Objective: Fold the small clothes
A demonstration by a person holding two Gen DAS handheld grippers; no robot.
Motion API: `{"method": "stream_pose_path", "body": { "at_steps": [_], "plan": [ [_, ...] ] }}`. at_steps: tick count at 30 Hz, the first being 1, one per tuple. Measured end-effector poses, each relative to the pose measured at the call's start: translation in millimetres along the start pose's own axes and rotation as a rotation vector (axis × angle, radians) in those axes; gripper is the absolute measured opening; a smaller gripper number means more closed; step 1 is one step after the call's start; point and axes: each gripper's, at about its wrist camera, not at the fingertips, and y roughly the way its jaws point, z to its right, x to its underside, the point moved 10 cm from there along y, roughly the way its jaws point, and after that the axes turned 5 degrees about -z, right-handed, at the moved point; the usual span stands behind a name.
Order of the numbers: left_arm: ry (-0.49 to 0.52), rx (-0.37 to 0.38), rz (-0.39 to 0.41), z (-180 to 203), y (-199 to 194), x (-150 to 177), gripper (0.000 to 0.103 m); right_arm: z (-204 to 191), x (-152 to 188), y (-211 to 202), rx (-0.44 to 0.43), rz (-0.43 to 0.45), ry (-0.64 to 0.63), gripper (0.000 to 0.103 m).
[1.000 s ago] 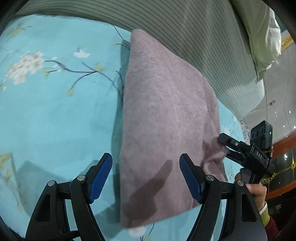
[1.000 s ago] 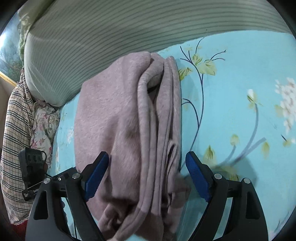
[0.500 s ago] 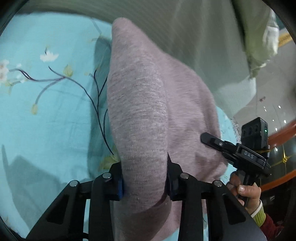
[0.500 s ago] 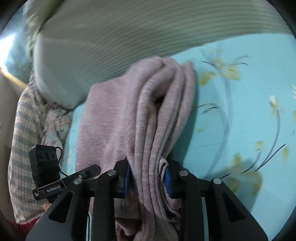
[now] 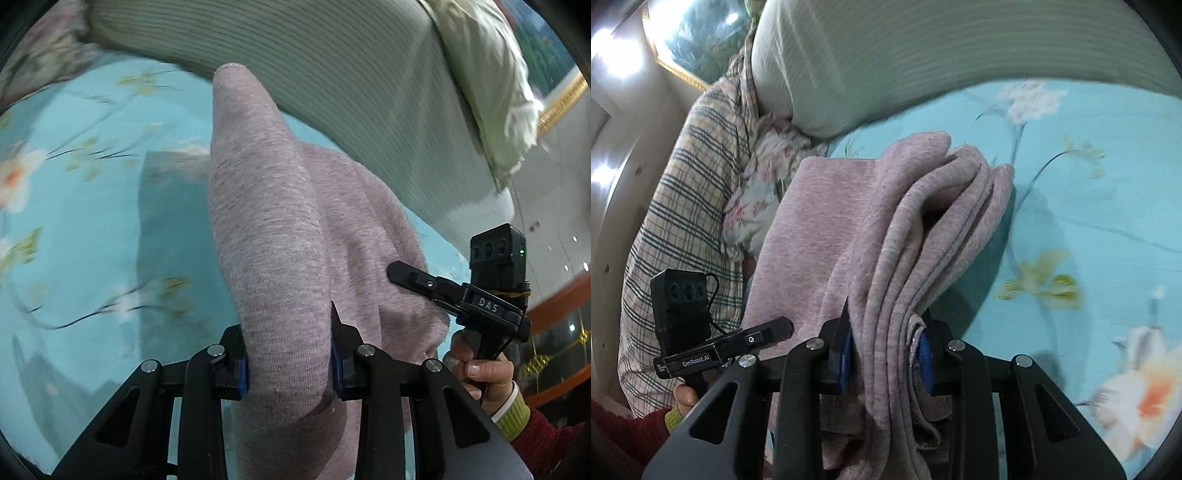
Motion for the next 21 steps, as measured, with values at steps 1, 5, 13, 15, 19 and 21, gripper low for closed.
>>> {"method": "stream_pose_path", "body": {
  "at_steps": [1, 5, 13, 15, 19, 21],
  "plan": [
    [-0.015, -0.01, 0.004, -12.0, -3.4, 3.2, 0.032, 0.4, 0.2, 8.3, 0.004, -0.011, 0.008, 0.03],
    [-0.072, -0.039, -0.026, -46.5, 6.0, 18.3, 0.033, 24.0, 15.2, 21.3, 0.068, -0.05, 0.035, 0.031],
    [-0.129, -0.123, -0.067, -69.3, 22.3, 34.9, 0.058, 39.3, 14.8, -7.3, 0.229, -0.019, 0.058, 0.057],
    [-0.131, -0.139, -0.066, -70.0, 14.7, 34.9, 0.06, 31.0, 7.2, -24.9, 0.267, 0.044, 0.036, 0.057],
    [-0.115, -0.16, -0.01, -70.1, -14.0, 33.9, 0.06, -4.8, -2.5, -40.0, 0.239, 0.105, -0.07, 0.038],
    [-0.105, -0.151, 0.022, -65.7, -28.8, 29.6, 0.058, -13.6, -2.8, -24.3, 0.238, 0.062, -0.095, 0.037]
  ]
}}
